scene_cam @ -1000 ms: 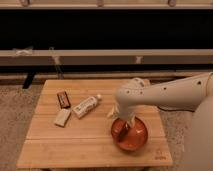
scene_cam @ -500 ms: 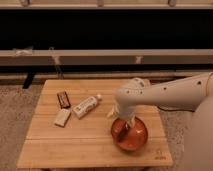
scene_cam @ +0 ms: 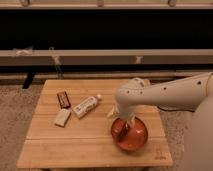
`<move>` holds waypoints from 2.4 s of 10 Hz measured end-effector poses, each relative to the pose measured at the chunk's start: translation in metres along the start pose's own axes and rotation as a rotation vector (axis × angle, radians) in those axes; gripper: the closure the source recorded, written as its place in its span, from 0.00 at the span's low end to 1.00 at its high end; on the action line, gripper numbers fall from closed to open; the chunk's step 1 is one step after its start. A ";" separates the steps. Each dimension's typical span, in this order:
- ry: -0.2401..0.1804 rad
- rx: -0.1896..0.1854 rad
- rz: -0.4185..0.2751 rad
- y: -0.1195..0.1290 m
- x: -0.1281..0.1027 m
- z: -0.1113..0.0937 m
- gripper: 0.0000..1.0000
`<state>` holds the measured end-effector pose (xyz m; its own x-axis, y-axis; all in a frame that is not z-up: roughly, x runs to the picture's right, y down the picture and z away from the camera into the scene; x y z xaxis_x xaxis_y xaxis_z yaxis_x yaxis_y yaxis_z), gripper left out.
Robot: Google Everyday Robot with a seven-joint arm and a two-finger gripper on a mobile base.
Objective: Drag the ceramic bowl in a circle
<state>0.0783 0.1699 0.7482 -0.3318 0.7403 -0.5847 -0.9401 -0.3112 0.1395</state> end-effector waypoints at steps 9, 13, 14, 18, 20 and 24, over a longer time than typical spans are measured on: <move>-0.001 0.032 -0.084 0.032 0.006 0.027 0.20; 0.010 0.048 -0.131 0.056 0.002 0.057 0.20; 0.014 0.055 -0.130 0.054 0.000 0.066 0.22; 0.020 0.086 -0.129 0.040 0.001 0.080 0.59; 0.014 0.085 -0.115 0.027 0.009 0.073 0.80; 0.032 0.057 -0.132 0.031 0.050 0.055 1.00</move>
<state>0.0288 0.2301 0.7678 -0.2033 0.7532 -0.6256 -0.9786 -0.1773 0.1045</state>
